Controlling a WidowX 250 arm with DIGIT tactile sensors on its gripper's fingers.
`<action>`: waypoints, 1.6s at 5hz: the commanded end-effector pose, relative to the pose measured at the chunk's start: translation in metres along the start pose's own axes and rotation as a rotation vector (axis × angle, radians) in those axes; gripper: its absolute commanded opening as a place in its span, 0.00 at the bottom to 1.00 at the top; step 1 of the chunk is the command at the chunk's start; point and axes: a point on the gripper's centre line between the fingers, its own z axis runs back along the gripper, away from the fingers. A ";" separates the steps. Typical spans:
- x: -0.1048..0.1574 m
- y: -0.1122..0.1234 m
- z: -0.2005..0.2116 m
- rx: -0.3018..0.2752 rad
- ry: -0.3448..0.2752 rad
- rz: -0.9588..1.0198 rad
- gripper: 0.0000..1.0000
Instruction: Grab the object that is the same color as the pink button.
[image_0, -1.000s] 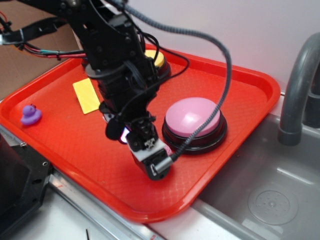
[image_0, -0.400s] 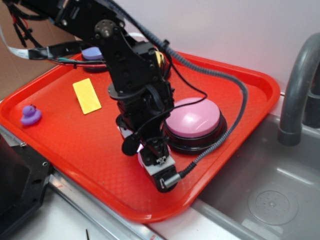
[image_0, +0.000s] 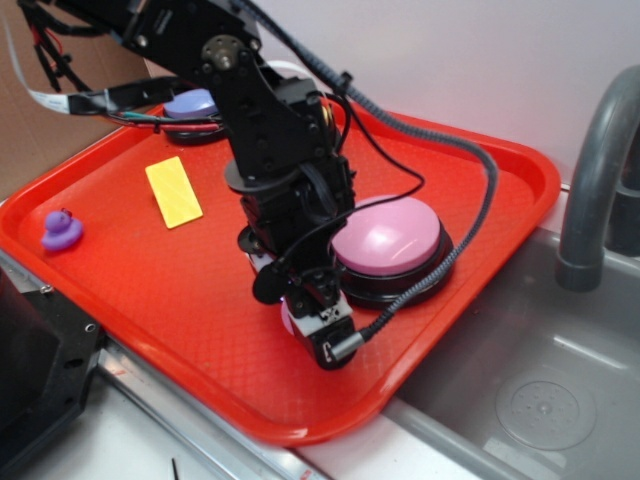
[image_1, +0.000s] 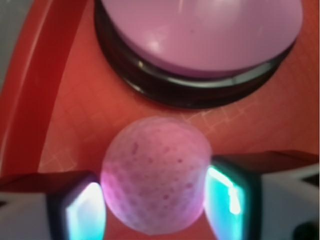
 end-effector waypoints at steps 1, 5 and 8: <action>0.001 -0.008 0.032 -0.015 -0.076 0.023 0.00; -0.041 0.054 0.118 -0.007 -0.188 0.319 0.00; -0.067 0.096 0.131 0.026 -0.204 0.478 0.00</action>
